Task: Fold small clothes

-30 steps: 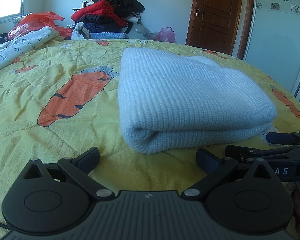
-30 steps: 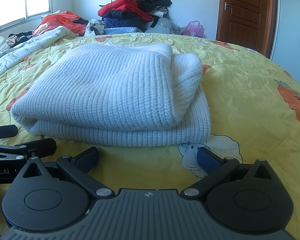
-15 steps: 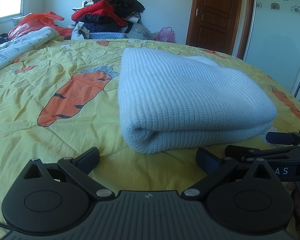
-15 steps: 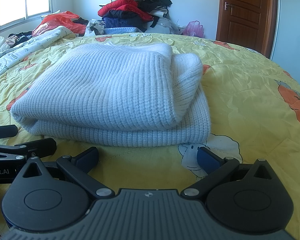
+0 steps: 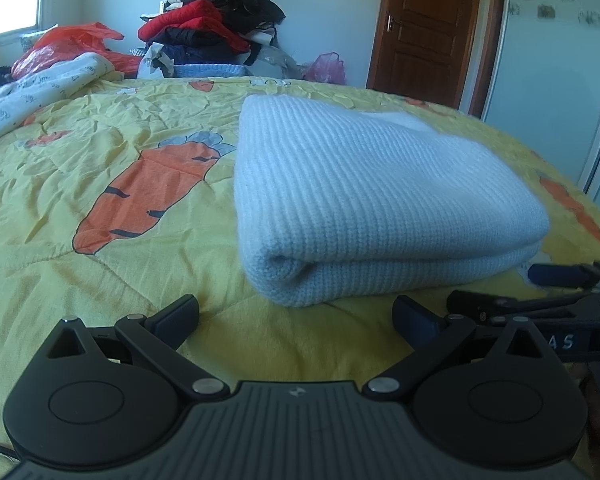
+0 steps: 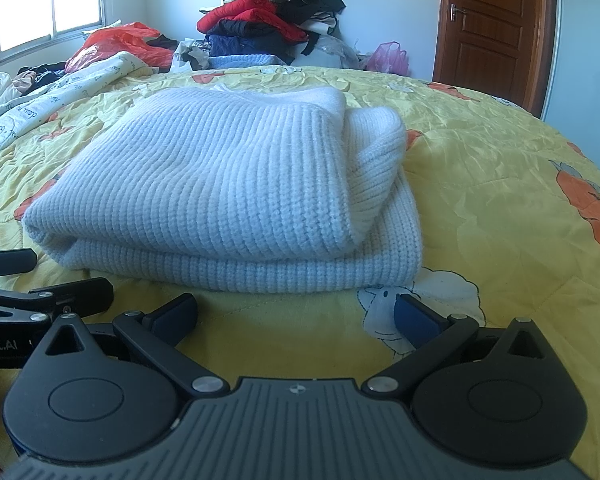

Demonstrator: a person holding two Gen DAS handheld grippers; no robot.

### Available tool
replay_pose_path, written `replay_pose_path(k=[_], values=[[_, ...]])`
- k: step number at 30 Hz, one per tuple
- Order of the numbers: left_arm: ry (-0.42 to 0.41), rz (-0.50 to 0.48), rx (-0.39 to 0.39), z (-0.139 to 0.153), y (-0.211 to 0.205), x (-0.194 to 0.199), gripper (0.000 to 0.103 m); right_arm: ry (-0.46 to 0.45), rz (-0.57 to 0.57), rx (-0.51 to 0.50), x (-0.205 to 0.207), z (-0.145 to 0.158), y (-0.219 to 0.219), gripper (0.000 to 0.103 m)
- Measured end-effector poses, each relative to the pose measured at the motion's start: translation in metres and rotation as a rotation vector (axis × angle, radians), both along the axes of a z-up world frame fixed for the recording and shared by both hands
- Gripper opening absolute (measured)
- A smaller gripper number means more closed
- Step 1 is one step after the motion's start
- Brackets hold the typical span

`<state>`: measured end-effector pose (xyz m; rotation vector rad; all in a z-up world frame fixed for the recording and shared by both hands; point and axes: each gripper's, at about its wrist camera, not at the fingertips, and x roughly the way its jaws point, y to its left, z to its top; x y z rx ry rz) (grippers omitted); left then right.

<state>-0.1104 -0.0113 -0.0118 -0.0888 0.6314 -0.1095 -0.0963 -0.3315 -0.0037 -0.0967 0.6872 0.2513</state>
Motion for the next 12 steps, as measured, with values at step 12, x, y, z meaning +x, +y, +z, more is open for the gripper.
replay_pose_path(k=[12], values=[[-0.079, -0.01, 0.045, 0.04, 0.018, -0.007, 0.103, 0.002, -0.005, 0.223, -0.009, 0.024, -0.03, 0.103]])
